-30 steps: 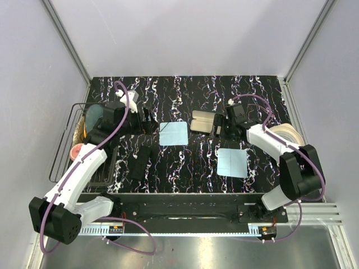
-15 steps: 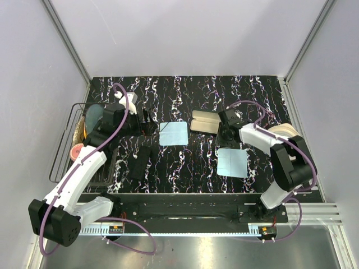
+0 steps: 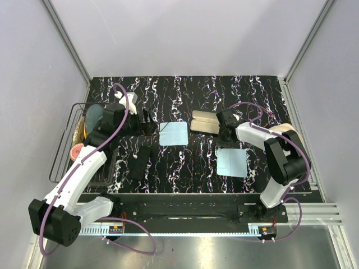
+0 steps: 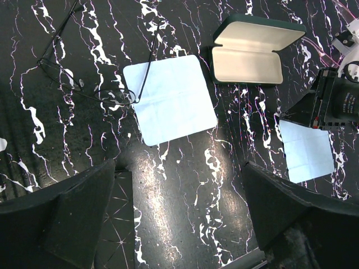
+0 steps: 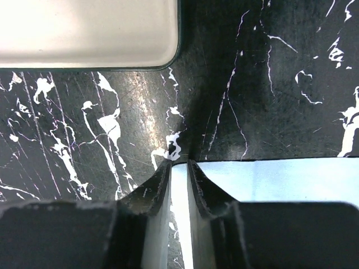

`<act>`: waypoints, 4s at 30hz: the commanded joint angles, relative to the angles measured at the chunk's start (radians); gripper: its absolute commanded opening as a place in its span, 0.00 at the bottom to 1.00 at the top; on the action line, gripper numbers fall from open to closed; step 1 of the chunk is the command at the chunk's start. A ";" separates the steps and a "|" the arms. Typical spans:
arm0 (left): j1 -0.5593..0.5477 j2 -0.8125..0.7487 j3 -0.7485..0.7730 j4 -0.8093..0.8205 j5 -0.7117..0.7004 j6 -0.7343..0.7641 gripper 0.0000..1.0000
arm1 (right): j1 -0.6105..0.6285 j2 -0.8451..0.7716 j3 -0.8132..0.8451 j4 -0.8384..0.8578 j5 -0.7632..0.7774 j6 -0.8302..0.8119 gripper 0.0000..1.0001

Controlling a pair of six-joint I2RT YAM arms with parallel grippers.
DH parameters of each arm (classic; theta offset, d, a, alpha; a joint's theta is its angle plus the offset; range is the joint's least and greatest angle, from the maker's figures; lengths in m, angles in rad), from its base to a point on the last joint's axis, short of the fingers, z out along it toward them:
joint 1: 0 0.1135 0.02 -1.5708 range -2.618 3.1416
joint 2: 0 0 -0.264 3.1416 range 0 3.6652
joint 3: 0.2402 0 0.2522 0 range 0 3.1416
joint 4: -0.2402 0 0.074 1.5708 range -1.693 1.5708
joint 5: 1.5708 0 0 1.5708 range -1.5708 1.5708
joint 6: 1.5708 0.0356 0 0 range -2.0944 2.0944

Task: Organize the sunglasses
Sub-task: Pick up the corner of the glasses cleaning cloth from the center of the board, then place the glasses cleaning cloth at the center of the board, then pick up the glasses cleaning cloth from the center of the board.

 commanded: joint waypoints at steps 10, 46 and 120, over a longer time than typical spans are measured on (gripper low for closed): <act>0.005 -0.001 0.007 0.042 -0.012 0.000 0.99 | 0.007 0.043 0.043 -0.032 -0.010 -0.039 0.05; 0.005 0.028 0.022 0.024 0.003 -0.022 0.99 | 0.334 -0.015 0.022 0.061 -0.544 -0.452 0.22; -0.176 0.374 -0.044 0.329 0.131 -0.244 0.70 | 0.282 -0.214 -0.170 -0.300 0.001 0.068 0.26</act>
